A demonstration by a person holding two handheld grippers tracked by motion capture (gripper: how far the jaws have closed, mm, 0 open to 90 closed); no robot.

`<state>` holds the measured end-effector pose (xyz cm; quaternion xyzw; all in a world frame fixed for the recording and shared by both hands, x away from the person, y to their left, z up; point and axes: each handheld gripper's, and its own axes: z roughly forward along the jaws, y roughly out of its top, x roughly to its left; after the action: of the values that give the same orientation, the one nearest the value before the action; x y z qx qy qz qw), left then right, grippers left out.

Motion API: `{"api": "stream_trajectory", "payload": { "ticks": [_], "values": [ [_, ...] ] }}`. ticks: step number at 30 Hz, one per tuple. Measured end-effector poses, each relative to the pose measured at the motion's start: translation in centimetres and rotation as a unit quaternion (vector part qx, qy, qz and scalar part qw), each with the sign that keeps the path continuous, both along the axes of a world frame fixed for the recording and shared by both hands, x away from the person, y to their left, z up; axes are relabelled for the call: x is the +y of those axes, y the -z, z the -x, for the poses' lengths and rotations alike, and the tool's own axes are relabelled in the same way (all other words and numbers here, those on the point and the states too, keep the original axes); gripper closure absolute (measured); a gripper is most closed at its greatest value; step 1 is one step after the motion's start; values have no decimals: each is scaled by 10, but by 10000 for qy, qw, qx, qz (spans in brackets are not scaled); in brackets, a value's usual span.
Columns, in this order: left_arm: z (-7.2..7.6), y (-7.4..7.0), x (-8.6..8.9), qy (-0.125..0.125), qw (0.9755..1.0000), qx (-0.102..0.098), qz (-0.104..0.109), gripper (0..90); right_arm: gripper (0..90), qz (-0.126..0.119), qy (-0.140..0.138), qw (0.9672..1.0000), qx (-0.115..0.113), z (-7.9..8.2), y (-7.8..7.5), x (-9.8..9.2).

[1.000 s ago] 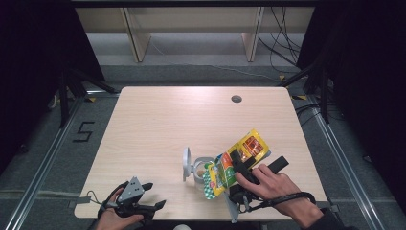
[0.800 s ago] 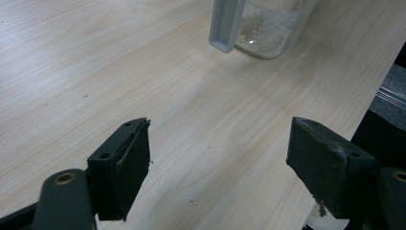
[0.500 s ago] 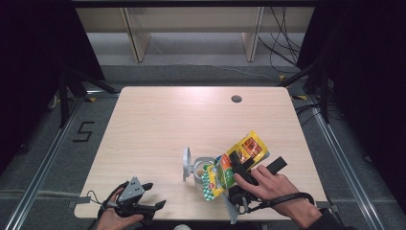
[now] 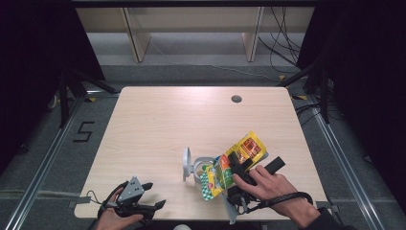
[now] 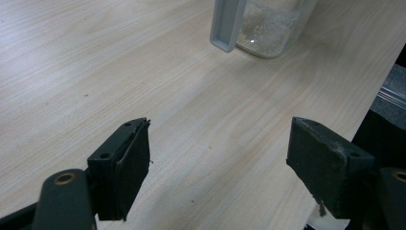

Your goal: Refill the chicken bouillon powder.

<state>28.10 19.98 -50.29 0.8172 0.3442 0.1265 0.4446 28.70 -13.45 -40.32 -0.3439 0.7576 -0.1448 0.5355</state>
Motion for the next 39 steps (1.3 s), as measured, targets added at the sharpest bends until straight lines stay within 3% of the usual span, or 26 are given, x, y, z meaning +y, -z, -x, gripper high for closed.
{"api": "stream_trajectory", "payload": {
  "ticks": [3, 4, 5, 6, 7, 8, 9, 10, 13, 14, 15, 19, 20, 22, 23, 24, 25, 26, 27, 29, 30, 33, 34, 35, 37, 39],
  "values": [
    [-1, 0, 1, 63, 9999, -30, -102, 222, 509, 58, 42, 10000, -48, 0, -1, 0],
    [0, 1, -1, -2, 10000, 31, 17, 222, 509, 82, 52, 10000, -2, 0, -1, 0],
    [0, 1, -1, -8, 10000, 19, 2, 222, 509, 2, 27, 10000, -17, 0, 0, 0],
    [0, 1, -1, 38, 10000, -15, 2, 222, 509, 115, -13, 9999, 33, 0, -2, 0],
    [-1, 0, 1, 79, 9999, -42, -109, 222, 509, 6, 20, 10000, -18, 1, -2, -1],
    [-1, 0, 0, 18, 10000, 9, -59, 222, 510, -33, 47, 10000, 1, 1, -2, -1],
    [-1, 1, 0, 19, 10000, -15, -24, 222, 510, 228, -62, 9997, -4, -1, -4, 0],
    [-1, 0, 1, 17, 10000, 9, -59, 222, 510, 238, -54, 9997, -45, -1, -3, 0],
    [-2, 0, 1, 101, 9999, -71, -79, 222, 511, -166, 64, 9998, -1, 1, 0, -2],
    [-1, 1, -1, 16, 10000, 25, 53, 222, 511, 44, 62, 10000, -16, 0, -2, 0],
    [-1, 0, 0, 36, 10000, 19, -69, 222, 511, 260, -57, 9996, -21, -2, -4, 1],
    [-1, 1, 0, 16, 10000, -28, -11, 222, 512, 133, -26, 9999, -13, -2, -3, 1],
    [-1, 0, 1, 28, 10000, 7, -57, 222, 512, 261, -93, 9996, -84, -2, -3, 2],
    [-1, 1, 0, 18, 10000, -28, -23, 222, 512, 46, 42, 10000, 38, -1, -1, 1],
    [-1, 0, 0, 22, 10000, -22, -27, 222, 512, 199, -88, 9998, -4, -2, -4, 2],
    [-1, 1, 0, 14, 10000, -25, -19, 222, 512, 29, -9, 10000, -44, -1, -2, 1],
    [-1, 1, 0, 42, 10000, 17, 5, 222, 512, 77, 42, 10000, -18, -1, -2, 2],
    [0, 1, -1, 6, 10000, 26, 28, 222, 513, 296, -85, 9995, -75, -2, -2, 3],
    [0, 0, 0, 16, 10000, -3, -70, 222, 513, 280, -106, 9995, -22, -2, -2, 3],
    [0, 0, 0, 12, 10000, 2, 6, 222, 514, -105, 42, 9999, 94, 0, 0, 0],
    [-1, 0, 0, 16, 10000, -15, 6, 222, 514, 88, 27, 10000, 16, 0, -2, 1],
    [-1, 1, -2, 27, 10000, 16, 36, 222, 515, 105, 41, 9999, 46, 0, -2, 1],
    [0, 1, -2, 30, 10000, 15, 44, 222, 516, 271, -92, 9996, 25, -2, -4, 2],
    [-1, 1, -1, 56, 10000, -15, -21, 222, 515, 268, -84, 9996, 33, -2, -4, 1],
    [-1, 0, 0, 11, 10000, -8, -81, 222, 516, -60, 21, 10000, -32, 0, -2, -1],
    [-2, 0, 1, 78, 9999, -88, -27, 222, 516, 242, -48, 9997, 38, -3, -3, 1]
  ]
}}
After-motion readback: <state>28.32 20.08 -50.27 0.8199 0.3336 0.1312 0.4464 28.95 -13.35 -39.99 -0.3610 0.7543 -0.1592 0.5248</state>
